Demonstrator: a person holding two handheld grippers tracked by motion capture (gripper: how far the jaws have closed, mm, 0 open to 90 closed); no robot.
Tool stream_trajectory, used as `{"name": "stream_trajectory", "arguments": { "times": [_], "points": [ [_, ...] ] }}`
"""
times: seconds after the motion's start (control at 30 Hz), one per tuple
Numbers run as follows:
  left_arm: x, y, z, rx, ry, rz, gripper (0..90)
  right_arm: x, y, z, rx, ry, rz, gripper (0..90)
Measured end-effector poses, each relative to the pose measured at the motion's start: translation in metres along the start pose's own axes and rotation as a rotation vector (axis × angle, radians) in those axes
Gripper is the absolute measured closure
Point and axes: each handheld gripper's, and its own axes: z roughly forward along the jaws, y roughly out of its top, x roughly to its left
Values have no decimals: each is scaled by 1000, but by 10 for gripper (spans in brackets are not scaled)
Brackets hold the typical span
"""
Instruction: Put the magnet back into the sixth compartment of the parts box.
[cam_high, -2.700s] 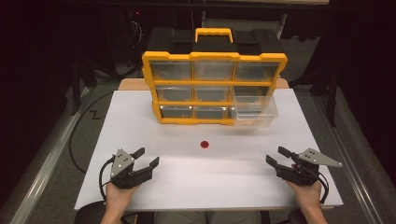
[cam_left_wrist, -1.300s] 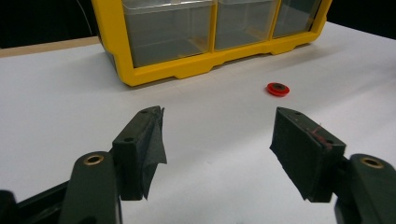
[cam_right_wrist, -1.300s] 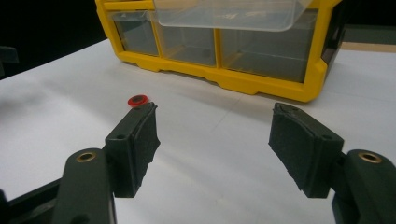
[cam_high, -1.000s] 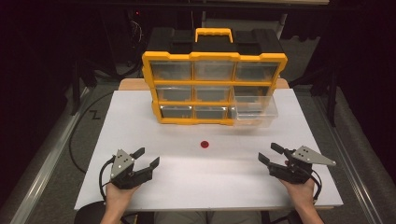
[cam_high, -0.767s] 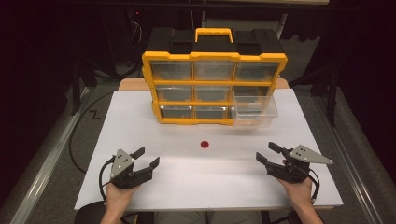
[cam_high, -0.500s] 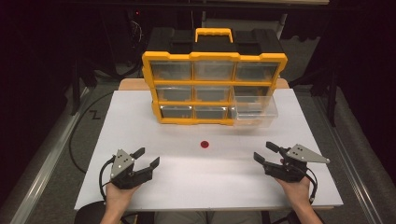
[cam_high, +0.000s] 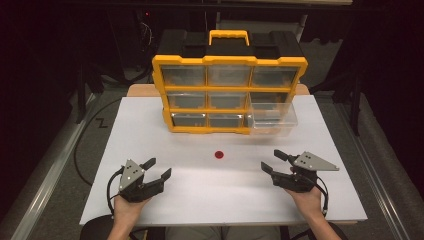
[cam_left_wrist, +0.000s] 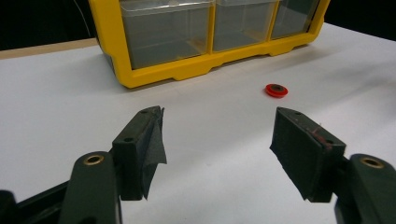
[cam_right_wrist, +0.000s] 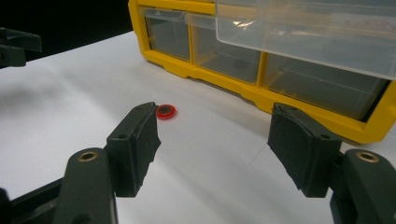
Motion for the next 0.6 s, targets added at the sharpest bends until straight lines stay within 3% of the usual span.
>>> {"name": "stream_trajectory", "arguments": {
  "times": [0.6],
  "points": [
    [0,0,0,-4,-1,1,342,13,8,24,50,53,5,369]
  ]
}}
